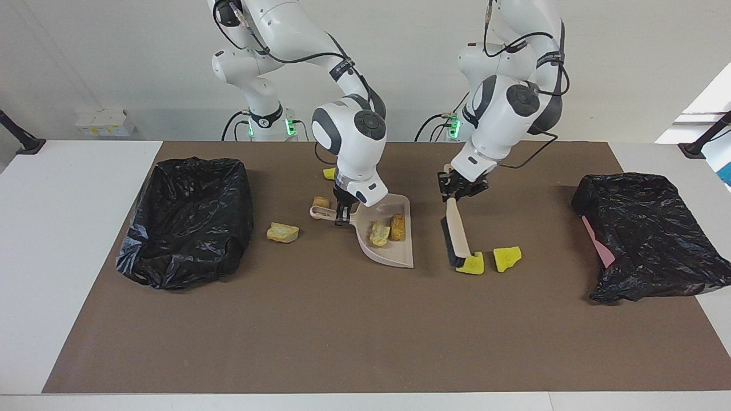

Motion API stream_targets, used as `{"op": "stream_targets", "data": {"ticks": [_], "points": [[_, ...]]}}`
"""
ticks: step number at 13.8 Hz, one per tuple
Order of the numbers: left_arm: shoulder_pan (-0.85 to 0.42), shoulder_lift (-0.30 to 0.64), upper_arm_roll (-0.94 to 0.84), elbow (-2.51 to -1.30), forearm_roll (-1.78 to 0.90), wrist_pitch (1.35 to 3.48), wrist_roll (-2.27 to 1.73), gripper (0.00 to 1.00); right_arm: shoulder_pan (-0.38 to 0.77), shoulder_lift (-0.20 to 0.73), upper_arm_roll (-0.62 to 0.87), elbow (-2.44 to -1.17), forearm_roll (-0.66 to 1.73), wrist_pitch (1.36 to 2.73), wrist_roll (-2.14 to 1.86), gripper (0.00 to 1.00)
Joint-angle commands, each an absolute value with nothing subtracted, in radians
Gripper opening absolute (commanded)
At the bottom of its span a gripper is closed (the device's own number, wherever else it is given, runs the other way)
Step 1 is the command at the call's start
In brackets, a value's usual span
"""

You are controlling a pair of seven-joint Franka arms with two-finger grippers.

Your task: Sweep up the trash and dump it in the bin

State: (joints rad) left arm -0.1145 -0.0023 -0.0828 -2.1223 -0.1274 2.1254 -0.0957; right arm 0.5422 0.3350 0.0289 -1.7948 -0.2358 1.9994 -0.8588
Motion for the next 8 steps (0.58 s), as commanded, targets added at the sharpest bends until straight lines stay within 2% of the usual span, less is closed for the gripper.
{"op": "stream_targets", "data": {"ticks": [1, 3, 8], "points": [[-0.022, 0.049, -0.094, -2.099, -0.007, 2.131, -0.051, 0.00, 0.534, 0.307, 0.035, -1.824, -0.252, 1.977, -0.848, 0.00], [0.053, 0.099, -0.095, -2.085, 0.031, 2.161, 0.056, 0.00, 0.534, 0.305, 0.035, -1.824, -0.252, 1.977, -0.845, 0.00], [-0.003, 0.153, -0.103, -2.098, 0.018, 2.192, 0.054, 0.00, 0.538, 0.304, 0.035, -1.824, -0.252, 1.976, -0.842, 0.00]]}}
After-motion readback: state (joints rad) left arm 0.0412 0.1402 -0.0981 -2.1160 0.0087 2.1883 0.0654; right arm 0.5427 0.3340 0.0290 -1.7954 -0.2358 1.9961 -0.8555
